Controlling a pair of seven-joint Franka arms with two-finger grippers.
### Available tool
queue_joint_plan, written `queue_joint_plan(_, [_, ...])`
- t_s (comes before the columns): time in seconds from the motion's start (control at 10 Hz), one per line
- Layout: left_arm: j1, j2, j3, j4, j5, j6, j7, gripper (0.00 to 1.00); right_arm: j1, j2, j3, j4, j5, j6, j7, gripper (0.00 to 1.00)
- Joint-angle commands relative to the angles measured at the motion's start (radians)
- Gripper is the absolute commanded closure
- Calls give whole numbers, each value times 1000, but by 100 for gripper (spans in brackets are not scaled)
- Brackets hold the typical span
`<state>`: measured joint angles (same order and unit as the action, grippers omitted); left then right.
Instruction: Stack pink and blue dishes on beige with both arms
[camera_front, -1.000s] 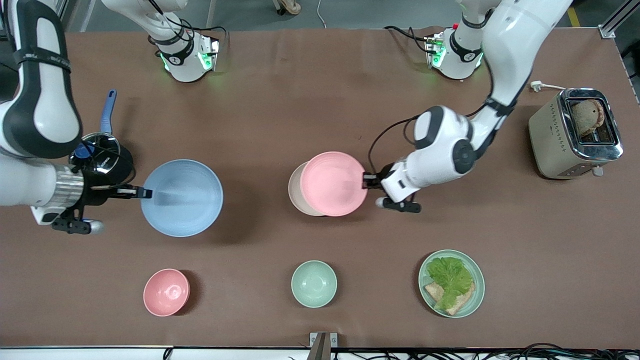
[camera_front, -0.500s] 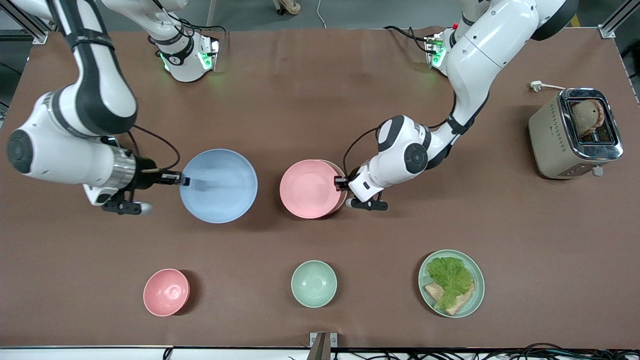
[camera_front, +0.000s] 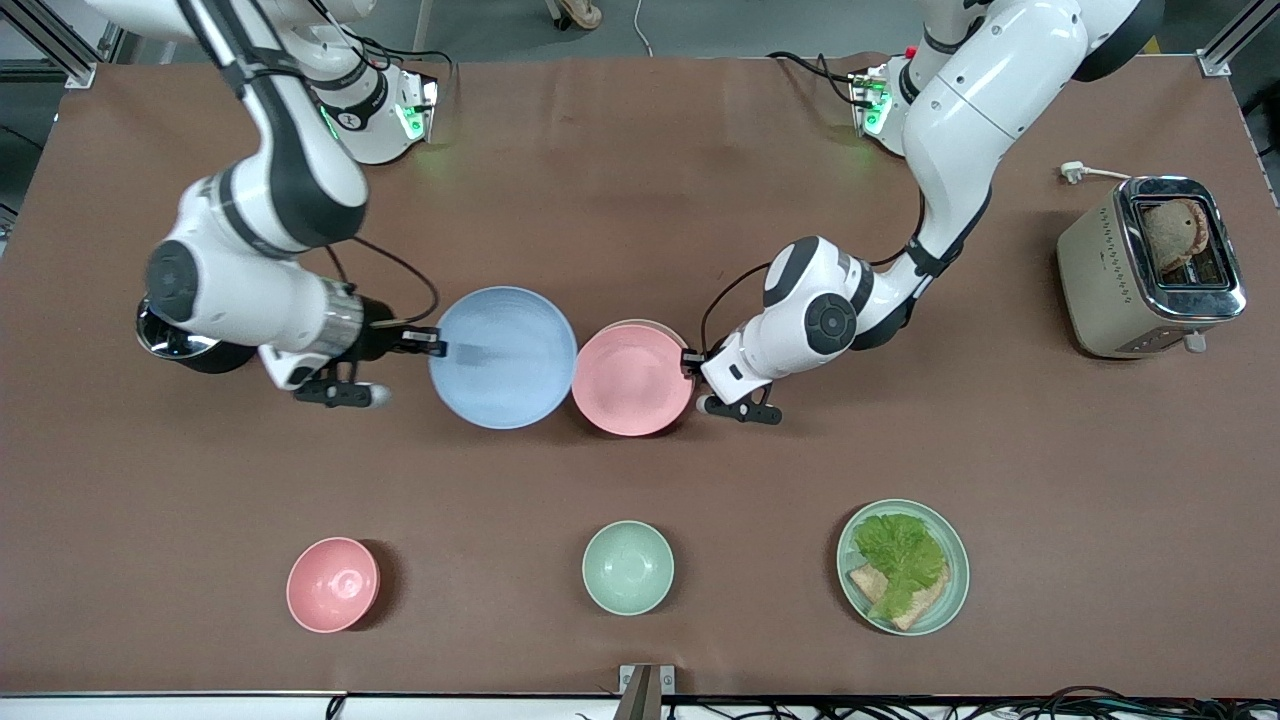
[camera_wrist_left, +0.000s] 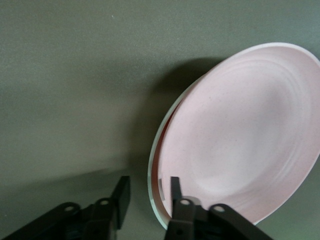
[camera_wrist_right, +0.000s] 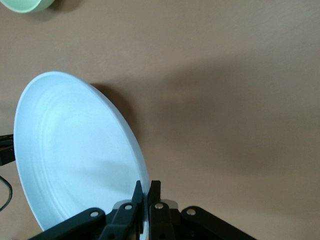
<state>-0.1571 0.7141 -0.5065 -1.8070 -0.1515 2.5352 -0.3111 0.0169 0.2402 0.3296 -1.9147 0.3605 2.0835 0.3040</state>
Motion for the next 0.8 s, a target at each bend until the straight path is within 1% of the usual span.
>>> queue_joint_plan(0.0, [30, -36, 5, -2, 21, -106, 1, 0, -11, -10, 90, -93, -5, 164, 85, 99])
queue_joint_plan(0.1, [60, -95, 5, 5, 18, -212, 7, 0, -5, 25, 123, -119, -5, 258, 115, 99])
queue_joint_plan(0.2, [83, -169, 6, 23, 12, -307, 7, 0, 15, 77, 138, -127, -5, 342, 138, 99])
queue_joint_plan(0.3, [100, -238, 40, 52, 12, -385, 10, 0, 41, 115, 140, -125, -5, 418, 156, 99])
queue_joint_plan(0.4, [99, -298, 99, 81, 12, -436, 12, 0, 67, 154, 140, -125, -5, 482, 174, 98])
queue_joint_plan(0.5, [99, -359, 168, 89, 16, -488, 15, 0, 93, 190, 140, -125, -5, 541, 176, 98])
queue_joint_plan(0.6, [97, -424, 213, 89, 23, -533, 15, 0, 121, 215, 140, -125, -5, 588, 191, 98])
queue_joint_plan(0.7, [97, -477, 250, 86, 47, -567, 41, 0, 136, 224, 140, -125, -6, 604, 207, 97])
